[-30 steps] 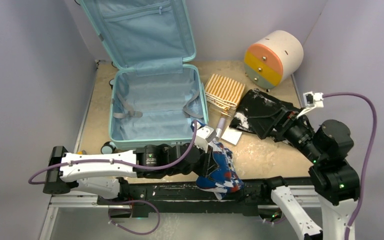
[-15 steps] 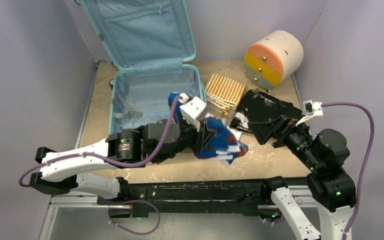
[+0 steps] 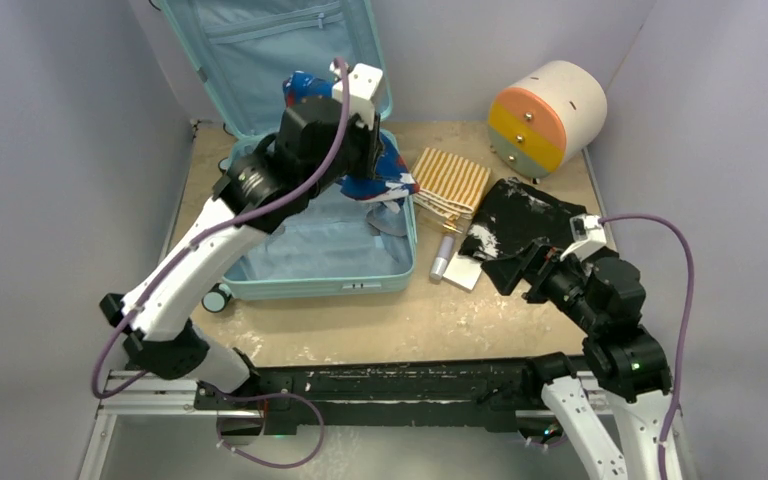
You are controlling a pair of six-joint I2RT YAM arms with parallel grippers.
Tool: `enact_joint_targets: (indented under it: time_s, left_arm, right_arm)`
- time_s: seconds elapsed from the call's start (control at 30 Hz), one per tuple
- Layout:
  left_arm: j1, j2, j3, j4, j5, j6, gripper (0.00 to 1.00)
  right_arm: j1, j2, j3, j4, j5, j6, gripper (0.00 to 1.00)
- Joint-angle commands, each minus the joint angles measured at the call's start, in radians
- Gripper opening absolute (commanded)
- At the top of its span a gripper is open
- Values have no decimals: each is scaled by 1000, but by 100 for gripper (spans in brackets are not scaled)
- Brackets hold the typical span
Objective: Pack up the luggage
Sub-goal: Place the clothes in the luggage.
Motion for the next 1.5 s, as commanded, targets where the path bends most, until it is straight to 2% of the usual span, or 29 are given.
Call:
enact_joint_targets:
  time_s: [0.0, 0.13, 0.27, 0.47, 0.6, 0.67, 0.77, 0.87, 0.93, 1.03, 1.2, 1.37, 1.47]
  left_arm:
    - [90, 70, 195, -14, 158, 62, 0]
    - [214, 135, 259, -25, 225, 51, 0]
    - [307, 173, 254, 10, 214, 50, 0]
    - [339, 253, 303, 66, 212, 133, 0]
    - [342, 333, 432, 92, 380, 172, 0]
    - [365, 342, 445, 131, 472, 172, 0]
    - [486, 309, 323, 207, 664, 69, 0]
    - [637, 233, -16, 393, 881, -72, 0]
    - [724, 215, -174, 475, 953, -121, 0]
    - [825, 273, -284, 483, 1071, -161, 0]
    - [862, 383, -292, 299, 1044, -40, 0]
    - [863, 340, -348, 273, 927, 2, 0]
    - [861, 320, -345, 263, 902, -1, 0]
  right_arm:
    - [1, -39, -88, 84, -42, 48, 99]
    - [1, -57, -169, 120, -69, 73, 99]
    - [24, -59, -202, 110, -52, 68, 99]
    - [75, -23, -194, 108, -7, 31, 99]
    - [91, 5, -196, 129, 9, 17, 99]
    - [92, 18, -199, 141, 3, 16, 99]
    - [94, 28, -206, 149, 1, 12, 99]
    - [97, 23, -224, 157, 5, 12, 99]
    - [100, 20, -239, 161, 4, 12, 99]
    - [105, 17, -260, 168, -4, 20, 99]
    - [109, 16, -270, 166, -6, 24, 99]
    - [109, 25, -280, 173, -8, 28, 99]
    - [108, 34, -287, 182, -16, 33, 98]
